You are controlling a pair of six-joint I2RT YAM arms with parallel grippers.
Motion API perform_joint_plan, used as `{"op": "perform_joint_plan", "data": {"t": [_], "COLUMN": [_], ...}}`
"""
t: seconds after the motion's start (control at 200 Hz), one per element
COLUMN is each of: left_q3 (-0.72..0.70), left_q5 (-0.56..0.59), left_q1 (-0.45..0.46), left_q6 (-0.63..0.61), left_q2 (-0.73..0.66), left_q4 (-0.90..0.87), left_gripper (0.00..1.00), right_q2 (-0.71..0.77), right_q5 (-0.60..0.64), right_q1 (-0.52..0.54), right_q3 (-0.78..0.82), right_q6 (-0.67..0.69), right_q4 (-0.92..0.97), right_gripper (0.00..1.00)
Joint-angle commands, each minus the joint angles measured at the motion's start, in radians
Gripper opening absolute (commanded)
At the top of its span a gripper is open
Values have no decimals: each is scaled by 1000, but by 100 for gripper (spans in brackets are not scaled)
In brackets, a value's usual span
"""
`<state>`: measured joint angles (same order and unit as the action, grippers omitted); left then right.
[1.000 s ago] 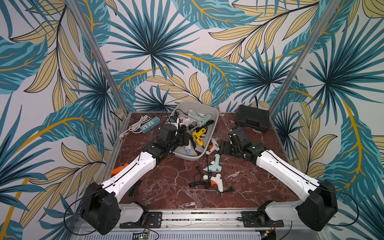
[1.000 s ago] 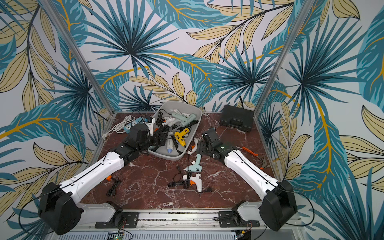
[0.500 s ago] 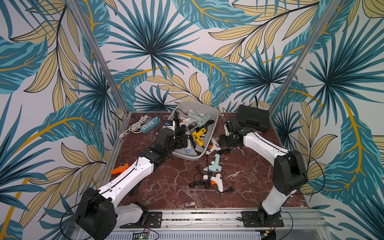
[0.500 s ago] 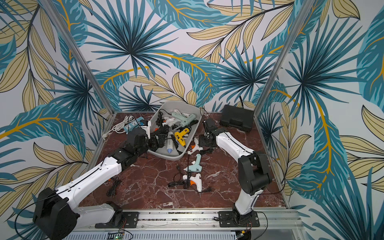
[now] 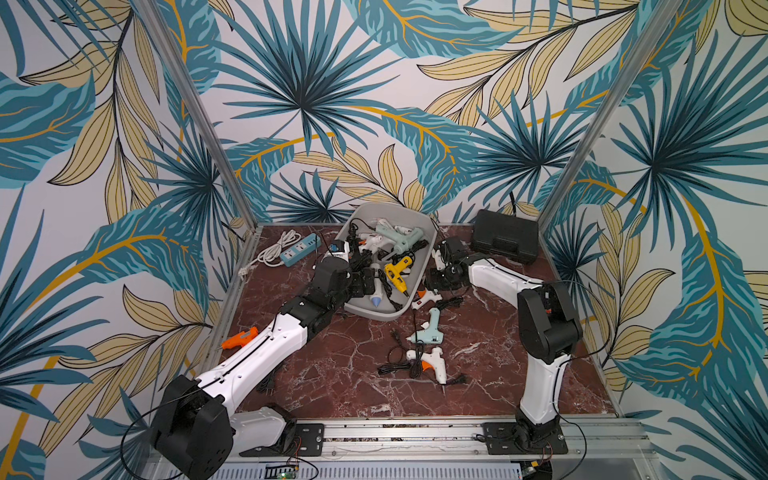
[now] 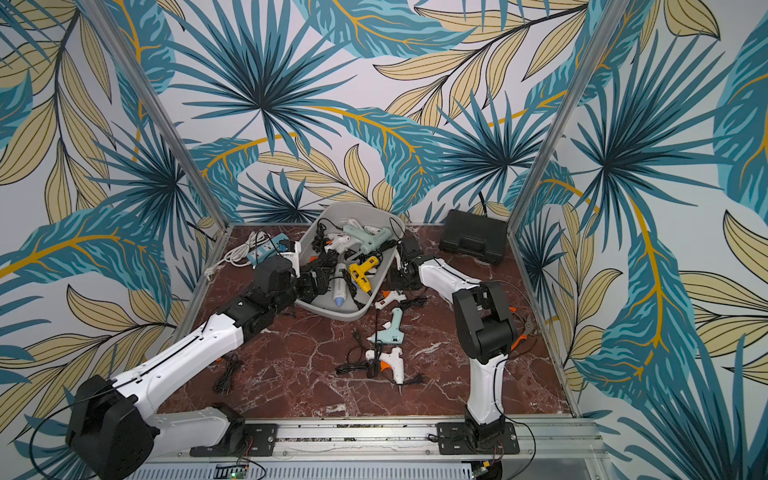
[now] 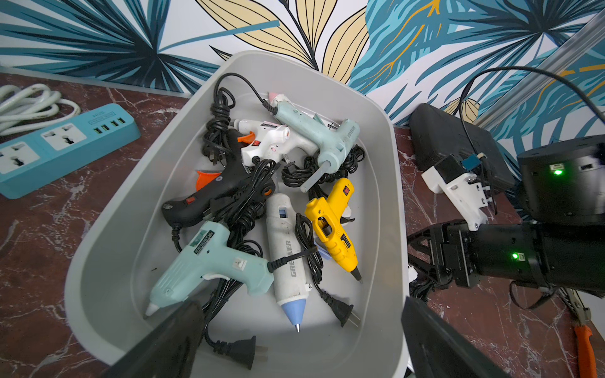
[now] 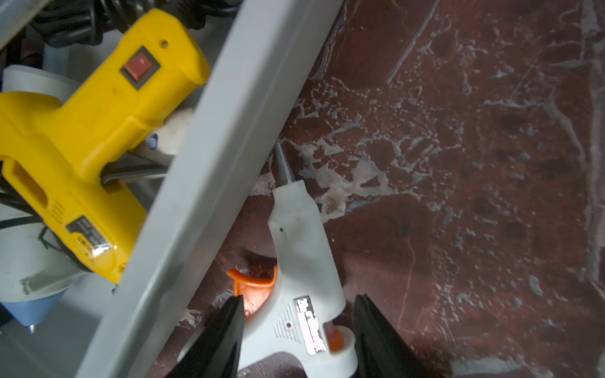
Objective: Put the hot melt glue gun into the storage box
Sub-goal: Adjust the hot melt adhesive gun at the center of the board.
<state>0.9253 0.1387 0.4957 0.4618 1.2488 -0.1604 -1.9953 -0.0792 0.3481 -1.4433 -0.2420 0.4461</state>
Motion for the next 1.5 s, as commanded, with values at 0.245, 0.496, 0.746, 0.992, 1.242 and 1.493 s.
{"op": "perform_joint_plan", "data": {"t": [0.245, 0.496, 0.746, 0.992, 1.242, 1.493], "left_q3": [-9, -6, -8, -6, -8, -10], "left_q5": [10, 3, 4, 4, 6, 2], "left_q1": [-4, -4, -3, -4, -8, -14], "left_q6": [8, 8, 8, 14, 17, 20], "left_q2": [1, 0, 0, 5, 1, 0], "left_q4": [26, 22, 24, 27, 26, 32], "left_gripper": [100, 100, 100, 100, 100, 100], "right_q2": [-97, -112, -124, -177, -229, -344], "right_q5": [61, 229, 202, 182, 164, 161], "right_q1": [1, -16, -66, -72, -76, -80], "right_q3": [-74, -85, -89, -159, -250, -452], "right_q6": [28, -46, -100, -96, -68, -14], "right_q4": [47, 106, 133, 196, 318, 534], "right_gripper": [58, 49, 43, 33, 27, 45]}}
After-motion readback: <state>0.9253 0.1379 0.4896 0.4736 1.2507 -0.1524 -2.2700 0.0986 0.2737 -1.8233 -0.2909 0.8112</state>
